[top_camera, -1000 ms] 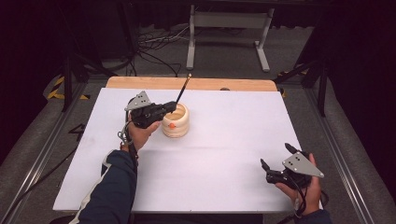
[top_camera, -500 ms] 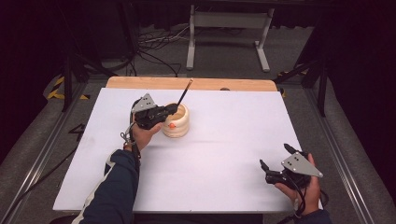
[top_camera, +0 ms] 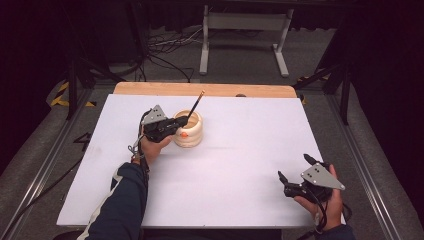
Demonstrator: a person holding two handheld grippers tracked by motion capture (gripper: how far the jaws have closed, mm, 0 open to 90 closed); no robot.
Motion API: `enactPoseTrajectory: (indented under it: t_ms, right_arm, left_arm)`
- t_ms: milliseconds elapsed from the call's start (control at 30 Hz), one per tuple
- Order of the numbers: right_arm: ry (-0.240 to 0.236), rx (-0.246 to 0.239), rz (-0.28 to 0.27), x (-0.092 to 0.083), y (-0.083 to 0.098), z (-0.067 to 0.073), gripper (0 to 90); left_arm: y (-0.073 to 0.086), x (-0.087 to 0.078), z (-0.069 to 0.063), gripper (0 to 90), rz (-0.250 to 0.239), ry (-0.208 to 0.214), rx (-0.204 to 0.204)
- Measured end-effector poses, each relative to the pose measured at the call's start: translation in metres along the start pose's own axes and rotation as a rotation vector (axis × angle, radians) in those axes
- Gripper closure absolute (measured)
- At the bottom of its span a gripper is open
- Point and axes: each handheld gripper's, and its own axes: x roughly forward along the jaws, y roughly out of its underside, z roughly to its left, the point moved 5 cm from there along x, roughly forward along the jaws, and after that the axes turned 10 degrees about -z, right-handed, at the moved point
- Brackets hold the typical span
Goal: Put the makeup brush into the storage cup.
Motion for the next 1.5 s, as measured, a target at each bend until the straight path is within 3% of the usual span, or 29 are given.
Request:
enactPoseTrajectory:
  t_ms: [533,800,1067,1500]
  right_arm:
    - [-0.001,0.0,0.002,0.0,0.0,0.0,5.8]
    - [-0.008,-0.003,0.005,0.001,0.001,0.001,5.7]
    - [-0.009,-0.006,0.006,0.001,0.001,0.001,5.7]
    - [-0.011,-0.009,0.002,0.001,0.0,0.001,5.6]
  left_arm:
    - [-0.002,0.0,-0.003,84.5,0.007,-0.004,0.014]
    - [0.0,-0.004,0.001,84.4,-0.008,-0.014,-0.006]
    - [-0.001,-0.003,0.0,86.5,0.007,-0.013,0.008]
    - [-0.012,-0.009,-0.001,67.5,-0.007,-0.041,0.035]
